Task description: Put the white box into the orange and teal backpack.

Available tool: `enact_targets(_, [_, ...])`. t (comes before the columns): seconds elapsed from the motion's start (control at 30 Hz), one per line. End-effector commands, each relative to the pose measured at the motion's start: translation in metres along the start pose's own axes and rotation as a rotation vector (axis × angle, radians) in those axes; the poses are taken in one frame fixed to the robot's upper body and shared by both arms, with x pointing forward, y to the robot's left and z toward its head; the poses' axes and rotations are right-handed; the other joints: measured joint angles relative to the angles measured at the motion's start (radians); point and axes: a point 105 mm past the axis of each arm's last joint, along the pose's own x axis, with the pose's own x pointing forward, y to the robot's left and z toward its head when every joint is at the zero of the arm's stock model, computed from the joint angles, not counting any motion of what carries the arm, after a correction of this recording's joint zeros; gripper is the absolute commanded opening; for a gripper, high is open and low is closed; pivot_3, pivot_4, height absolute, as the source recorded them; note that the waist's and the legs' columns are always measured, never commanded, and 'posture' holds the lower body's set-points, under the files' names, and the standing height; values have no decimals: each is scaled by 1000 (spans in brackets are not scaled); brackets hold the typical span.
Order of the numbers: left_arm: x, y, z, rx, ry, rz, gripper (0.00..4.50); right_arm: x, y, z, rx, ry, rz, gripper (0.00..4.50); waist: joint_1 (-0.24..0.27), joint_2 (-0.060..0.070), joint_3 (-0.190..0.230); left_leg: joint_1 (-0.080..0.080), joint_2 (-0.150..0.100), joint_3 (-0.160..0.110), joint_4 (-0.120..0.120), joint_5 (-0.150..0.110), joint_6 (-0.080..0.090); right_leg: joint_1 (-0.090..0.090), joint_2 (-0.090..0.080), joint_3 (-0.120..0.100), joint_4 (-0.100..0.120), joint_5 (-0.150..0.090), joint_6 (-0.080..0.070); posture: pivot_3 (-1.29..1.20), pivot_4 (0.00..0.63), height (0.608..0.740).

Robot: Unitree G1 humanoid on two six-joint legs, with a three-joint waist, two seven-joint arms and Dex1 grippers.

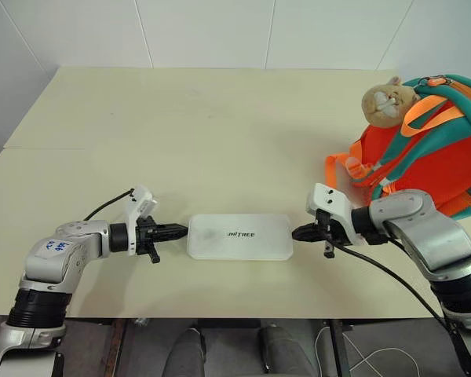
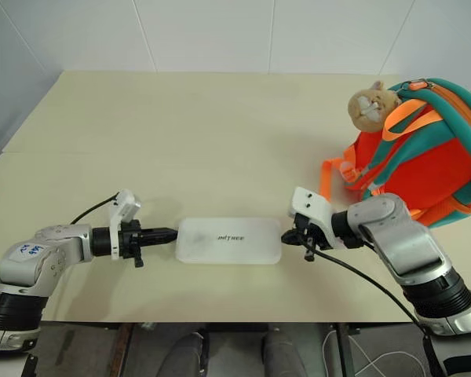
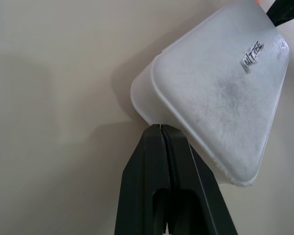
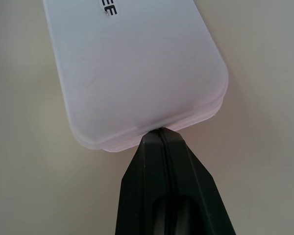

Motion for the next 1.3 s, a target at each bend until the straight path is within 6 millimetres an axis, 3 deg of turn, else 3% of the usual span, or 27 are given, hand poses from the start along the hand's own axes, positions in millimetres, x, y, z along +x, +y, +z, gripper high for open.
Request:
enact_targets(0.03, [4, -18, 9, 60, 2, -91, 32, -2, 13, 12, -51, -39, 50, 0, -1, 0, 0, 0, 0, 0, 0, 0, 0, 0, 0, 0, 0, 0, 0, 0, 150, 740])
enact_targets(0.33, [1, -15, 0, 50, 51, -69, 32, -3, 6, 0, -44, -3, 2, 0, 1, 0, 0, 0, 0, 0, 0, 0, 0, 0, 0, 0, 0, 0, 0, 0, 150, 740])
enact_targets(0.73, [-25, 26, 20, 55, -29, 158, 32, -26, -36, -16, -109, 57, -195, 0, -1, -1, 0, 0, 0, 0, 0, 0, 0, 0, 0, 0, 0, 0, 0, 0, 150, 740])
enact_targets(0.83, [-27, 30, 31, -13, -53, 176, 613, -32, -50, -20, -135, 79, -261, 581, 0, -1, 1, 0, 0, 0, 1, 0, 0, 0, 0, 0, 0, 0, 0, 0, 150, 740])
enact_targets(1.0, [-24, 19, 49, -67, -123, 105, 2159, -35, -58, -22, -141, 77, -298, 2286, 0, -1, 1, 0, 0, 0, 1, 0, 0, 0, 0, 0, 0, 0, 0, 0, 150, 740])
enact_targets(1.2, [-28, 18, 45, -111, -93, 108, 4015, -29, -58, -18, -141, 47, -314, 4312, -4, -1, 1, 0, 0, 0, 1, 0, 0, 0, 0, 0, 1, 0, 0, 0, 150, 740])
enact_targets(1.23, [-29, 17, 44, -119, -90, 101, 4326, -28, -57, -18, -139, 43, -313, 4500, -4, -1, 1, 0, 0, 0, 1, 0, 0, 0, 0, 0, 1, 0, 0, 0, 150, 740])
enact_targets(1.3, [-31, 13, 44, -134, -85, 87, 4451, -28, -56, -18, -134, 35, -317, 4500, -2, -1, 1, 0, 0, 0, 1, 0, 0, 0, 0, 0, 1, 0, 0, 0, 150, 740])
